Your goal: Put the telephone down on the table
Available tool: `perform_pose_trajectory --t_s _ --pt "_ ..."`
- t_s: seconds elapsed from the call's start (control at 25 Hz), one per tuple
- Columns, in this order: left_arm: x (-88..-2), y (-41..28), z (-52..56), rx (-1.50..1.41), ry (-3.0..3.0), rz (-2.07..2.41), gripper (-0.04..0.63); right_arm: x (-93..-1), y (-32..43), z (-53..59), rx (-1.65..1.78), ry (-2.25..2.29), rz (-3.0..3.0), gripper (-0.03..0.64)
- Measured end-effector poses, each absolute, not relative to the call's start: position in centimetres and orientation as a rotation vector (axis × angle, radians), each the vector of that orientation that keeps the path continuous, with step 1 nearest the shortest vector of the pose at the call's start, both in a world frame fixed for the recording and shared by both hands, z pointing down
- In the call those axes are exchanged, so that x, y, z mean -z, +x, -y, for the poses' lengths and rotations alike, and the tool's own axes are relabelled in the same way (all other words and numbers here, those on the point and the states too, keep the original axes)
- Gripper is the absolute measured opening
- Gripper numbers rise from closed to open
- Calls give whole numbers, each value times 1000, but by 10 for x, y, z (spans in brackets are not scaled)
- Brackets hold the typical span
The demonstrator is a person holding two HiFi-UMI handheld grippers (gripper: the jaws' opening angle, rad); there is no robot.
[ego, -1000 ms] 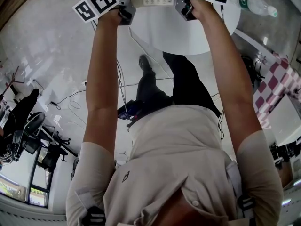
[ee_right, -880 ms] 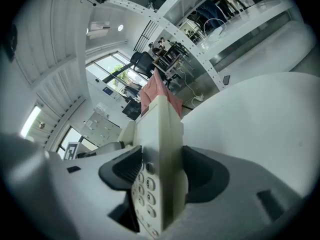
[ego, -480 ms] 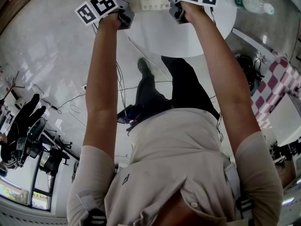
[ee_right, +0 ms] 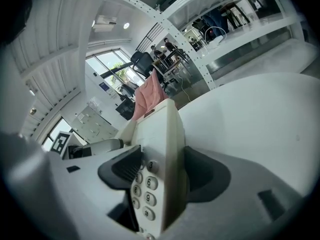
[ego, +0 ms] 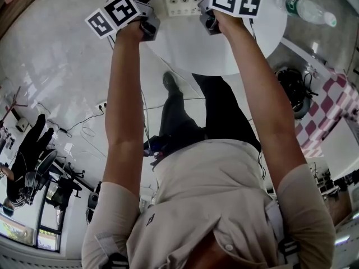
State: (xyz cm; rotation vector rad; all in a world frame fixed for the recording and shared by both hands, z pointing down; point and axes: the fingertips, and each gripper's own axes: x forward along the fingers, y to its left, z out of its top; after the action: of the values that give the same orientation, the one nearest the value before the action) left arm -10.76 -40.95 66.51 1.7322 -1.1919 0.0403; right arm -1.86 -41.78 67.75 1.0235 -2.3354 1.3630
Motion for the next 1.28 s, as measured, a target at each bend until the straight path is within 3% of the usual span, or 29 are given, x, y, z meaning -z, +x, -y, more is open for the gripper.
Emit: perform_pose_trajectory --t_s 1.2,1.28 --pt "-630 -133 409 -193 1989 1673 341 -657 -17 423 -524 1153 2468 262" --pt "-626 -137 407 -182 1988 1692 341 -652 -17 423 -469 1164 2458 232"
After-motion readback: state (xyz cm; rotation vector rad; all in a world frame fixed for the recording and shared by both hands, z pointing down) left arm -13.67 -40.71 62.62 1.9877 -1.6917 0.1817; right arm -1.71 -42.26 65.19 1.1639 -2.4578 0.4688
